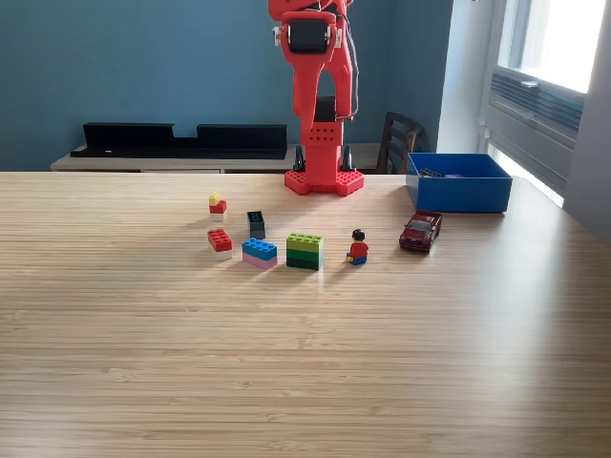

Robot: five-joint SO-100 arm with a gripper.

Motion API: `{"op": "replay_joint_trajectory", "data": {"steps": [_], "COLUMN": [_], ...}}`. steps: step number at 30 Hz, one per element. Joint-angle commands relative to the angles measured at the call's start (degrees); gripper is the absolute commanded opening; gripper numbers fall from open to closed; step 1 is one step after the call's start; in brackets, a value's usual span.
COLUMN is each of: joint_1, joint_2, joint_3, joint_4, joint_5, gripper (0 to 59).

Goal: Grasp a lego block and put it in the bin.

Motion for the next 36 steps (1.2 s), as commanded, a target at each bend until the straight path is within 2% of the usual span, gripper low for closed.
{"op": "replay_joint_trajectory", "data": {"steps": [1, 11, 22, 30, 34, 36], "joint_1": [0.6, -3.2, -19.5, -31.6, -34.1, -34.2], "joint_2": [2.4, 2.0, 1.8, 0.5, -5.9, -10.0], "joint_3": [-0.4, 1.1, 3.3, 6.6, 6.1, 5.9], "joint_4": [-1.8, -6.4, -8.8, -11.4, -11.3, -11.3], "joint_5": [-0.4, -1.8, -3.0, -10.8, -15.0, -18.2], "gripper": [0.0, 0.0, 0.0, 0.2, 4.0, 9.4]}}
